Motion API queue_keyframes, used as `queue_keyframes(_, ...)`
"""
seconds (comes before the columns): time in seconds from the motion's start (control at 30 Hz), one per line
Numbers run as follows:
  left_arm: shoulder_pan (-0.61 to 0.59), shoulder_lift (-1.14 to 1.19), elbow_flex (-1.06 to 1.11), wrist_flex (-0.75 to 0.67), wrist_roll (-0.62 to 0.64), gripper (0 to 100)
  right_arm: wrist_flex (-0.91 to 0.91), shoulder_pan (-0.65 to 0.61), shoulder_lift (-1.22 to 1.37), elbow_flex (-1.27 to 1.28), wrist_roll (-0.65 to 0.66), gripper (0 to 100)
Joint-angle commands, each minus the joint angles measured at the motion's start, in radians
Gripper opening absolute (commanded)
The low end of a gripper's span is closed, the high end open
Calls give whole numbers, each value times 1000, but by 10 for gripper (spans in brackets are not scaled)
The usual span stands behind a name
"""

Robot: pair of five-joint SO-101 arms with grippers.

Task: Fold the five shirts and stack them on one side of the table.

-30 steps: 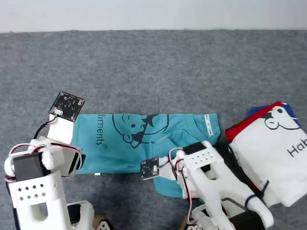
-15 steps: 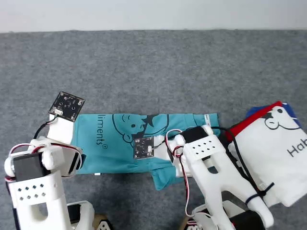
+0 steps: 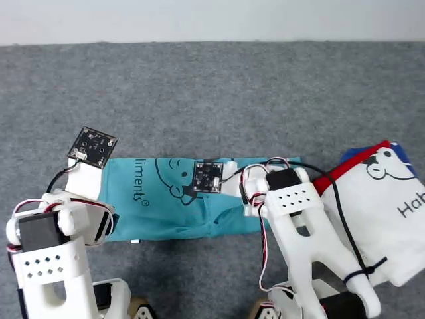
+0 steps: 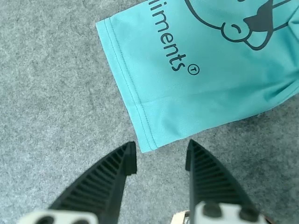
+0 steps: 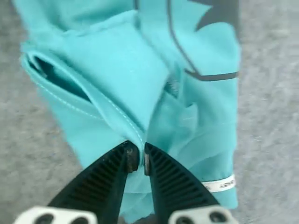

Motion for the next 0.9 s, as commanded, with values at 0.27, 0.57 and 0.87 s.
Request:
queue_keyframes(0.27,3,-11,-2,-11,-12,180,-237,10,124,-37,-138,14)
queue_keyframes(0.57,3,-11,-1,-11,-12,180,-346,12,216,-37,-161,24)
queue_keyframes(0.87,3,-11,-1,-28,-8,181,-348,87,211,-166,-453,180)
